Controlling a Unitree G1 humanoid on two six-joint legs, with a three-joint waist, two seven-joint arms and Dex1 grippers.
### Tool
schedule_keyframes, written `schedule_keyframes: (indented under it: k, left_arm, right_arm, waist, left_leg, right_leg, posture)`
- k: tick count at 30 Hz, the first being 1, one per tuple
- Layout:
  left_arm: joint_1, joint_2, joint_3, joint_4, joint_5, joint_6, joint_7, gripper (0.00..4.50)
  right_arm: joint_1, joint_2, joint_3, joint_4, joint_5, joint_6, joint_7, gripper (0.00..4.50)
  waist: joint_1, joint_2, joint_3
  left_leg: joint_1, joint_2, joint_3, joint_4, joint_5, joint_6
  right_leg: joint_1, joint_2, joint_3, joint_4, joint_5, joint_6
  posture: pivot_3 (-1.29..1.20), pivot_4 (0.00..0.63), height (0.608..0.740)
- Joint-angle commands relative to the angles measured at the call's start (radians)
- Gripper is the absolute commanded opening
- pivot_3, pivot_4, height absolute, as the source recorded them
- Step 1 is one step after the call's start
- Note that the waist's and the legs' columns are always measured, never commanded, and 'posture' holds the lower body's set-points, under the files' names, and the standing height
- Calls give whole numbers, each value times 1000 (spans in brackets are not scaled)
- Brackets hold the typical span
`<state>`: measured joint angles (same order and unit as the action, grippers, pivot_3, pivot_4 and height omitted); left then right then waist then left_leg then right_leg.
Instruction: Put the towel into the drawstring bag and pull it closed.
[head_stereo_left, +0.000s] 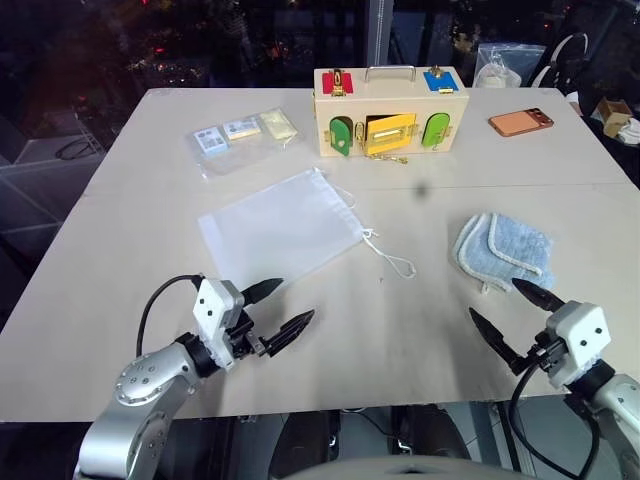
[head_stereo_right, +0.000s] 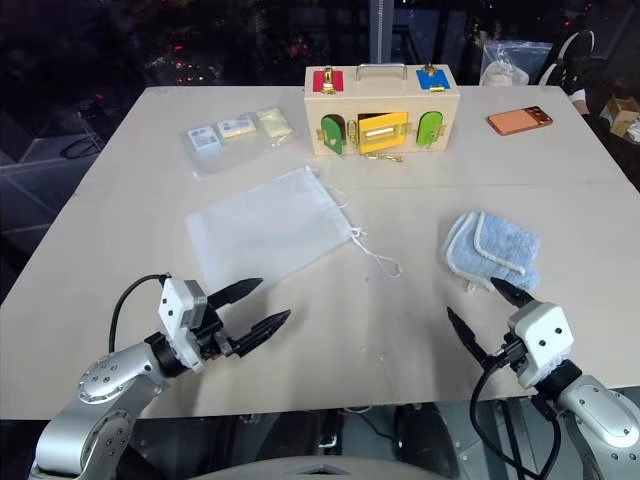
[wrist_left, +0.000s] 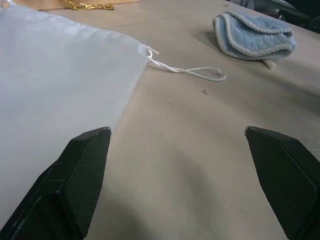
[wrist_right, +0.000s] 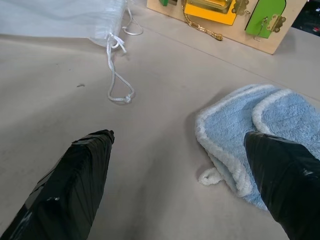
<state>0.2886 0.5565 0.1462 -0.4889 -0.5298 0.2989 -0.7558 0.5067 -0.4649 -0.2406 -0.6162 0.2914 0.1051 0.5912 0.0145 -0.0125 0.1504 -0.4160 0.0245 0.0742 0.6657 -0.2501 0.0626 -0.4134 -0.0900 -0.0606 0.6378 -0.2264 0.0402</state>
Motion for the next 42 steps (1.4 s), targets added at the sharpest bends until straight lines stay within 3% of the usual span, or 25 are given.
schedule_keyframes:
  k: [1, 5, 9, 11, 14, 21, 29, 32, 36, 40, 42]
  left_arm:
    - [-85, -22, 37, -9, -25, 36, 83, 4453]
    - [-359, -81, 90, 26, -99, 268, 346, 4453]
    - [-625, -41, 53, 55, -120, 643, 526, 4453]
    - [-776, -40, 35, 124, -118, 784, 575, 4453]
    - [-1073, -127, -37, 395, -37, 885, 648, 4453]
    - [-1391, -322, -133, 1036, 171, 813, 729, 4453]
    - [-1485, -434, -263, 1316, 386, 693, 779, 4453]
    - [-1477, -467, -262, 1367, 419, 642, 769, 3578]
    - [-1461, -433, -280, 1386, 452, 616, 689, 1619]
    - [-1397, -295, -381, 1271, 457, 468, 319, 55]
    - [-1355, -206, -422, 1210, 468, 324, 140, 55]
  right_arm:
    - [-21, -10, -15, -35, 17, -9, 0, 4500]
    - [-80, -60, -20, -74, 79, 34, 45, 4500]
    - [-125, -114, -40, -138, 154, 67, 73, 4500]
    - [-157, -127, -54, -166, 205, 83, 75, 4500]
    - [-206, -178, -77, -195, 256, 107, 105, 4500]
    - [-244, -218, -81, -170, 253, 114, 120, 4500]
    - [-183, -175, -63, -211, 216, 99, 85, 4500]
    - [-162, -158, -42, -216, 176, 84, 75, 4500]
    - [-155, -140, -32, -230, 158, 88, 56, 4500]
    - [-160, -131, -17, -228, 138, 89, 46, 4500]
    - [-165, -129, -10, -230, 135, 93, 40, 4500]
  waist:
    - [0, 0, 0]
    - [15, -1, 2]
    - [14, -3, 2]
    - [13, -5, 3]
    - [24, -10, 7]
    - [24, -12, 7]
    - [18, -15, 9]
    - [25, -14, 8]
    - [20, -13, 7]
    - [-2, -10, 5]
    - [-10, -9, 4]
  left_leg:
    - [0, 0, 0, 0, 0, 0]
    - [-1, 0, -3, 2, 1, 1]
    - [1, -1, -3, 3, 3, 5]
    - [0, -2, -3, 3, 3, 5]
    - [0, -3, -4, 3, 3, 5]
    - [0, -5, -2, 3, 3, 5]
    - [-1, -3, -2, 2, 6, 1]
    - [-1, -3, -1, 3, 5, 3]
    - [1, -3, -2, 3, 3, 5]
    - [2, -2, -1, 3, 3, 5]
    - [2, -1, 0, 2, 3, 5]
  right_leg:
    - [0, 0, 0, 0, 0, 0]
    - [1, 1, -3, 1, 0, 0]
    - [5, 6, -5, 2, 0, 1]
    - [4, 8, -5, 2, 1, 4]
    - [5, 9, -5, 2, 1, 7]
    - [6, 9, -4, 0, 1, 8]
    - [3, 9, -4, 1, 2, 7]
    - [4, 8, -3, 2, 1, 7]
    - [5, 7, -4, 3, 0, 10]
    - [5, 8, -3, 4, 1, 8]
    - [3, 9, -2, 5, 3, 5]
  posture:
    - [0, 150, 740]
    - [0, 150, 740]
    - [0, 150, 740]
    - [0, 150, 740]
    - [0, 150, 740]
    - [0, 150, 740]
    - [0, 150, 740]
    - [0, 150, 740]
    - [0, 150, 740]
    - [0, 150, 740]
    - [0, 150, 740]
